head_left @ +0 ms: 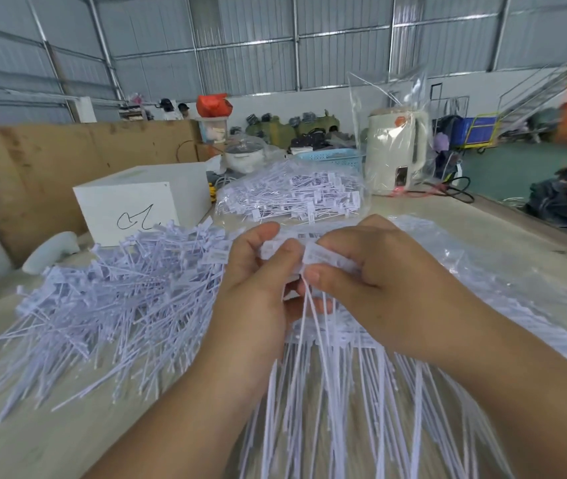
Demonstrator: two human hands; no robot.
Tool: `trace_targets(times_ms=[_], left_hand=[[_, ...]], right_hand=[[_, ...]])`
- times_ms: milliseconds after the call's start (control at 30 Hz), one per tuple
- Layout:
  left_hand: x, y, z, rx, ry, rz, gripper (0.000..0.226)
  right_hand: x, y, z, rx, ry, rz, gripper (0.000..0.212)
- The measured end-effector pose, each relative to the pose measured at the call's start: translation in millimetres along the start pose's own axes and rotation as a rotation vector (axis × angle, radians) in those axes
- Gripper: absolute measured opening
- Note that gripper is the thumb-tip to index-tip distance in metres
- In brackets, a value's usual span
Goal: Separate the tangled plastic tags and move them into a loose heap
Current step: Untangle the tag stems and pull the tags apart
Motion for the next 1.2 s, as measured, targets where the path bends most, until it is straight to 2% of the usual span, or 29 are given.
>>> trace_targets(times_ms=[100,133,267,400,600,767,867,1000,1033,1133,1200], left_hand=[[0,-2,-3,0.065,0.104,-0.019,0.061],[-1,-3,-3,0.089,0.116,-0.042,0.059],[-1,-5,-4,0.204,0.154,-0.105,0.029],[-2,-1,-3,0.256,0.175,-0.119,0.033],[-4,4,-2,0.126,0.136,-0.129,0.068],[-2,3,-1,0.059,0.042,-0.089,0.062],[2,1,0,0.073,0.032,-0.070,0.042],[3,0,5,0.034,-0.001,-0.040,0.034],[3,1,5,0.021,-0.014,-0.036,0.035],[3,0,9,0.006,-0.014,-0.031,0.038],[9,-4,14,-0.009,0.026,-0.008,0.041]], right_hand=[[-2,0,-1,-0.030,0.030,0.009,0.038],[-2,-1,-2,-0.034,0.037,0.009,0.036],[-3,1,-4,-0.058,0.051,0.020,0.030],[-5,1,-5,-0.078,0.052,0.032,0.032],[-8,0,-5,-0.064,0.042,0.031,0.027],[-8,2,-4,-0.012,0.051,0.072,0.018],[-9,2,-3,-0.001,0.075,0.089,0.015],[-6,3,-1,-0.050,0.072,0.102,0.052],[-5,3,0,-0.070,0.051,0.084,0.054],[-2,3,4,-0.087,-0.071,-0.019,0.032],[0,3,7,-0.081,-0.148,-0.119,0.028]])
Point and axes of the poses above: each hand's wrist, its own y-axis away from the middle knuckle, its own x-axis out of the back of the hand, z = x × y, the point moved 3 cm from there along -y, towards the middle knuckle, and after that the axes turned 1 degree about x, right-handed, at the moved point
